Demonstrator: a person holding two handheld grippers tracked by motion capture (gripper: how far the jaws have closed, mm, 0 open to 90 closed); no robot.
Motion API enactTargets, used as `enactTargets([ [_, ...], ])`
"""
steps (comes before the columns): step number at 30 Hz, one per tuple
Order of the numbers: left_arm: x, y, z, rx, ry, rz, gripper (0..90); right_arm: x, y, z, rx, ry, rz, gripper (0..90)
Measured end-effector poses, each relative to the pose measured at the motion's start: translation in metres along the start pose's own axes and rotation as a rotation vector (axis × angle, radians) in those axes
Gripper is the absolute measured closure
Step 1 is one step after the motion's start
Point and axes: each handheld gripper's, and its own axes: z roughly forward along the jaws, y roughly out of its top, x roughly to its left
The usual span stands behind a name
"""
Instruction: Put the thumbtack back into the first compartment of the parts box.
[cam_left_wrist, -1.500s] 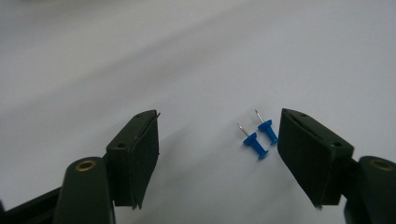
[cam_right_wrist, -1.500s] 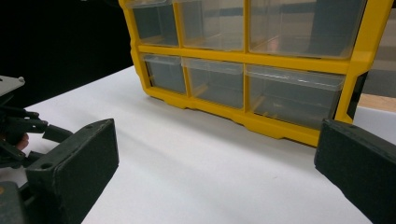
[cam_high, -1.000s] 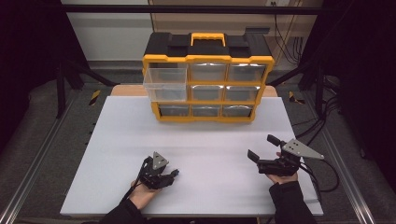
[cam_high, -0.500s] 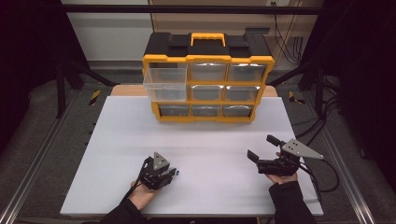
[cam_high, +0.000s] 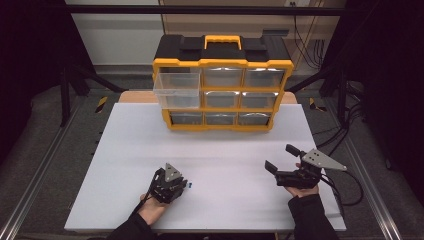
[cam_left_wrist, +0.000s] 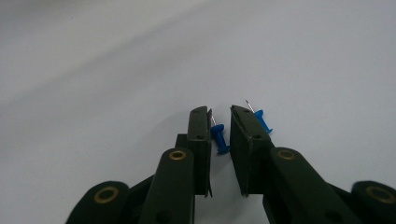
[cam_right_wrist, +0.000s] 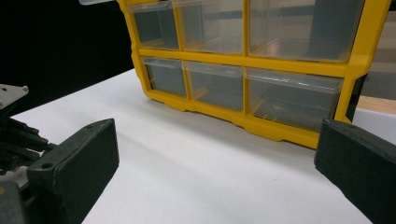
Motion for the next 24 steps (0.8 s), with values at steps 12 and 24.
enactTargets([
  [12,0.0025,0.0006,-0.0002,0.006,-0.020,0.000,84.3,-0.0003,0.0000,0.0000,0.002,0.002,-0.004,0.5],
  [24,0.0080,0.0019,-0.0041,-0.006,-0.046,0.007,84.9,0.0004,-0.0005,0.0011,0.003,-0.003,-0.002,0.5],
])
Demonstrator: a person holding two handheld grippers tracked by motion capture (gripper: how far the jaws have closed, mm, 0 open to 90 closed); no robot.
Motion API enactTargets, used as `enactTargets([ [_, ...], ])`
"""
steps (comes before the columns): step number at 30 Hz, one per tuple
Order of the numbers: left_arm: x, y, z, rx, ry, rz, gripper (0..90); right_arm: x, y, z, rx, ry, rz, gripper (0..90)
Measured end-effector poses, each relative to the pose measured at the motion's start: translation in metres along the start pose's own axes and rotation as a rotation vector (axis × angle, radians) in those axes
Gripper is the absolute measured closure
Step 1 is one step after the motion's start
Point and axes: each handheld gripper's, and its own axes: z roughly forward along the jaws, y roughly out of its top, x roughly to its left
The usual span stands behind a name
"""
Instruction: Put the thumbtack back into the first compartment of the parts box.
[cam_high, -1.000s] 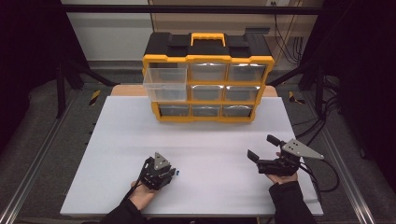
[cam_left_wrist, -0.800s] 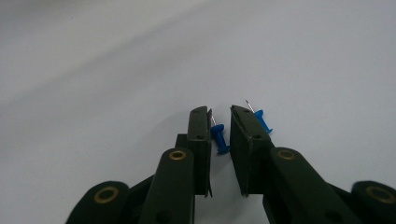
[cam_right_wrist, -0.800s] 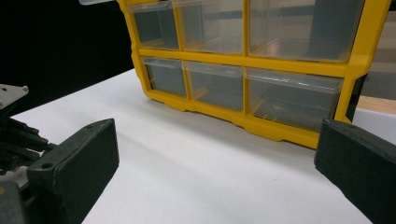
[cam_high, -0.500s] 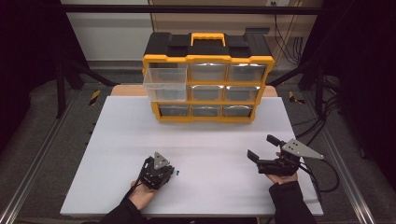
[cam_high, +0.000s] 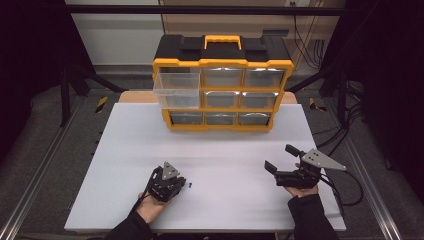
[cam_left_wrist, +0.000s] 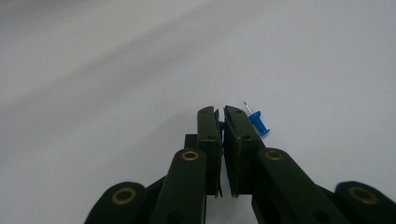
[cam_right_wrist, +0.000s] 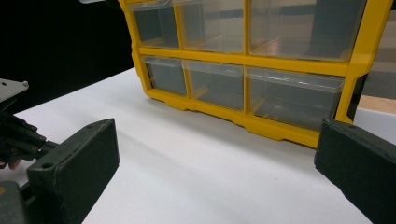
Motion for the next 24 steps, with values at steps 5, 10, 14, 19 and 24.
enactTargets([
  [5,0.003,0.002,-0.005,-0.013,-0.011,-0.007,84.9,0.000,0.000,0.000,0.001,-0.001,-0.001,0.5],
  [10,0.005,0.005,-0.010,-0.025,-0.017,-0.005,84.9,0.000,-0.001,0.001,0.005,0.001,-0.005,0.5],
  [14,0.006,0.007,-0.015,-0.041,-0.027,-0.012,84.9,0.000,-0.001,0.001,0.006,-0.001,0.000,0.4],
  [19,0.008,0.010,-0.022,-0.060,-0.035,-0.006,84.8,0.000,-0.001,0.001,0.009,-0.001,-0.002,0.4],
  [24,0.011,0.014,-0.031,-0.083,-0.036,-0.003,84.8,0.000,-0.001,0.001,0.009,-0.004,-0.004,0.4],
])
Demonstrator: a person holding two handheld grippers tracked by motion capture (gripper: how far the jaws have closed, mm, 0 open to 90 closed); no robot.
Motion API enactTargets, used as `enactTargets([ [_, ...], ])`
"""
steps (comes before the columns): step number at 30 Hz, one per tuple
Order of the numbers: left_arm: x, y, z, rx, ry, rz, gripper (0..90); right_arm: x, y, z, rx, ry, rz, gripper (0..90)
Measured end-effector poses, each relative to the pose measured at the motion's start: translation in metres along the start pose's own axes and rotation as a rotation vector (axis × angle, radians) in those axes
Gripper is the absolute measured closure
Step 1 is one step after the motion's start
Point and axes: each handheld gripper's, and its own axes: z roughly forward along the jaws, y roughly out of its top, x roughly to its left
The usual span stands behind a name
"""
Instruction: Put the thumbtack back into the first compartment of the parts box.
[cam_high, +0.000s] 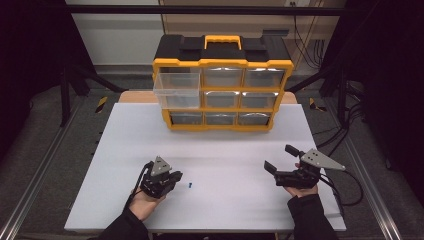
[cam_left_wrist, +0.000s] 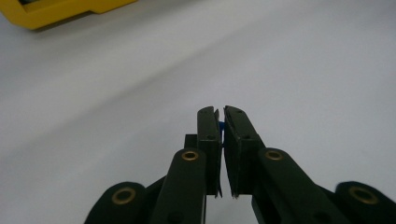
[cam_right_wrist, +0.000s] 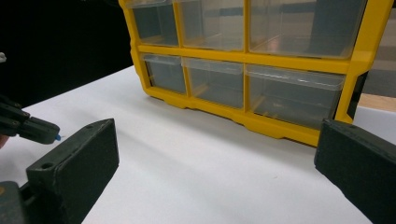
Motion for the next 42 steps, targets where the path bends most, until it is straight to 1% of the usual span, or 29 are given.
enactTargets([
  [11,0.005,0.010,-0.012,-0.031,0.004,0.015,84.8,0.000,0.001,0.000,-0.013,0.004,0.005,0.4],
  [12,0.005,0.011,-0.013,-0.040,0.008,0.013,84.8,0.000,0.001,0.000,-0.014,0.004,0.006,0.4],
  [15,0.006,0.014,-0.016,-0.046,0.007,0.013,84.8,0.000,0.001,0.000,-0.012,0.003,0.009,0.4],
  [17,0.006,0.016,-0.018,-0.047,0.008,0.025,84.8,0.000,0.001,0.000,-0.012,0.002,0.012,0.4],
  [21,0.007,0.021,-0.022,-0.056,0.008,0.029,84.8,0.000,0.001,0.000,-0.013,0.006,0.010,0.4],
  [23,0.008,0.023,-0.025,-0.068,0.009,0.025,84.8,-0.001,0.001,0.000,-0.017,0.008,0.002,0.4],
  [24,0.008,0.024,-0.025,-0.072,0.010,0.024,84.8,-0.001,0.001,0.000,-0.017,0.007,0.002,0.4],
  [25,0.009,0.025,-0.027,-0.076,0.014,0.031,84.8,-0.001,0.001,0.000,-0.014,0.007,0.008,0.4],
  [27,0.009,0.028,-0.030,-0.087,0.013,0.027,84.8,0.000,0.001,0.000,-0.012,0.004,0.006,0.4],
  [35,0.011,0.045,-0.040,-0.111,0.021,0.051,84.8,0.000,0.001,0.000,-0.013,0.006,0.008,0.4],
  [42,0.011,0.055,-0.046,-0.120,0.024,0.074,84.8,-0.001,0.001,0.000,-0.016,0.007,0.003,0.4],
])
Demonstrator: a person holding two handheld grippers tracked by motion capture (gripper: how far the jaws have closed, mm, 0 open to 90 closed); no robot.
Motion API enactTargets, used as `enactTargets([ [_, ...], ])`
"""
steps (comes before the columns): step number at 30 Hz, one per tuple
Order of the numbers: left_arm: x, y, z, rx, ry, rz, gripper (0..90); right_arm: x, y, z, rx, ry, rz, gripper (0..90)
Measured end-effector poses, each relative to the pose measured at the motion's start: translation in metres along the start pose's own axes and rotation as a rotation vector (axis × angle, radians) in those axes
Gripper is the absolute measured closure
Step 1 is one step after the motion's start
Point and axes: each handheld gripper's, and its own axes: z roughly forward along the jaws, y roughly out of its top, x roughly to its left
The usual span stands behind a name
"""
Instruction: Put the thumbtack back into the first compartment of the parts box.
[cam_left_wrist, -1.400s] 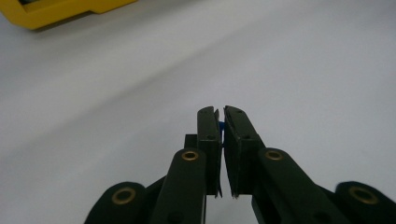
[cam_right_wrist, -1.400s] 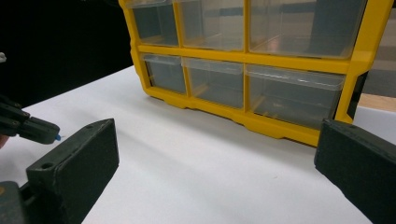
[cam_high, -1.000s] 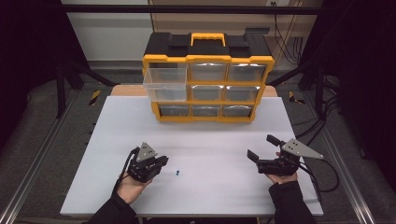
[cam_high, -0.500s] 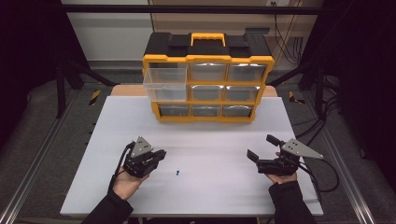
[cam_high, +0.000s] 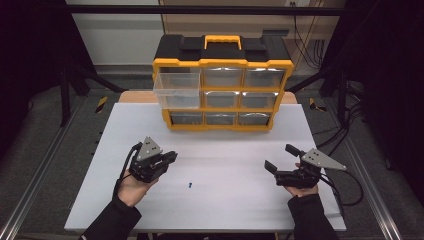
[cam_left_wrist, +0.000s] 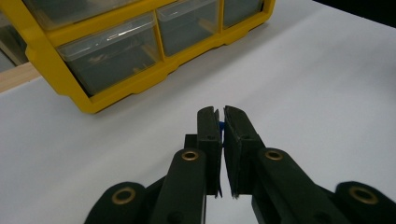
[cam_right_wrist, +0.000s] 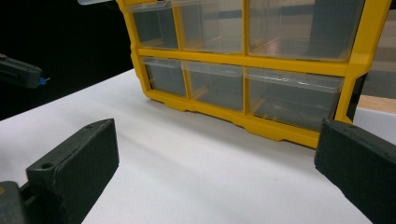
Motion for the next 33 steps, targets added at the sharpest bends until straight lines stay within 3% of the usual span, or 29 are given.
enactTargets([
  [33,0.007,0.045,-0.021,-0.029,0.021,0.065,84.9,0.001,0.000,0.000,0.003,-0.006,0.012,0.4],
])
